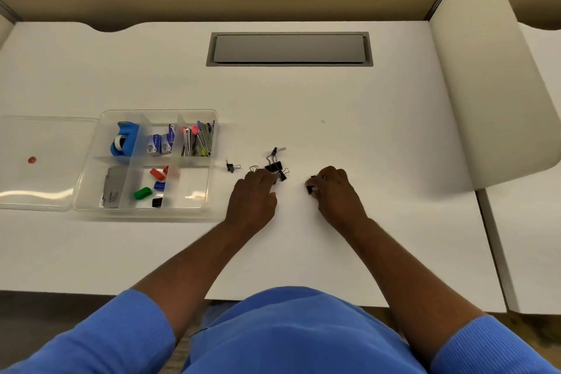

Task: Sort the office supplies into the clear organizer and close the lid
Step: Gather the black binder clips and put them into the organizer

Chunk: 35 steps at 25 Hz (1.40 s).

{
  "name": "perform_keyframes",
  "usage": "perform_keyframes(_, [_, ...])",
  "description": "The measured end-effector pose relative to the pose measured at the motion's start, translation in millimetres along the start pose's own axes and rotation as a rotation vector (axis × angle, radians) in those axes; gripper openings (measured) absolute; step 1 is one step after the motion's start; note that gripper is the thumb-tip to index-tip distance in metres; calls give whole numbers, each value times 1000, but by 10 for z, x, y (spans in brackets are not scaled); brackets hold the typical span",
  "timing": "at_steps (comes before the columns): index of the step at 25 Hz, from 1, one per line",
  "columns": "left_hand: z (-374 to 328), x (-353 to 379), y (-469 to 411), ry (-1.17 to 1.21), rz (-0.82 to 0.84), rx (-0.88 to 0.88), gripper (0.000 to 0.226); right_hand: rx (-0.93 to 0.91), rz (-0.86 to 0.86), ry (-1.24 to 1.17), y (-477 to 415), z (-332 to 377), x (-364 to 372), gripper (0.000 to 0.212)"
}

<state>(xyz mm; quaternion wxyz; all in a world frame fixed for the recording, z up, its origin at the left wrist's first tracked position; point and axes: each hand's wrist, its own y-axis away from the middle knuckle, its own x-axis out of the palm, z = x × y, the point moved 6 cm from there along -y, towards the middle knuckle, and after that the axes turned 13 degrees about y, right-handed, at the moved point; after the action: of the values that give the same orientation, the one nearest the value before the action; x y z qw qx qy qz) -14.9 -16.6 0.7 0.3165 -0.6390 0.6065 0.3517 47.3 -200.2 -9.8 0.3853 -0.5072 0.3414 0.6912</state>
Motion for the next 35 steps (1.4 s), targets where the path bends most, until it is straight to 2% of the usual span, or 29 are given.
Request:
perform_keyframes(2, [-126,42,-2,58,-6,64,42,-6,40,-48,-34,21,24,22])
perform_keyframes(4, [-252,162,-2,98,84,75,44,-28,91,-81,-50,65,73,25])
perform_keyframes(8, [-307,331,-36,159,191,-43,49,-45,159,-132,-60,139,143,28])
perform_keyframes(14, [-293,374,-38,276,195,-75,18,8,185,-169,-105,140,135,10])
perform_keyframes(24, [-223,372,-32,404,142,-169,14,150,125,-415,-46,183,121,16])
perform_keyframes(27, [-203,380,-49,462,123,-233,18,192,134,-464,-49,200,138,23])
perform_keyframes(31, [-223,358,-68,462,115,-212,14,208,139,-488,-51,177,111,40])
perform_keyframes(35, [-250,366,-121,351,141,-162,11,222,139,-458,-59,143,86,22])
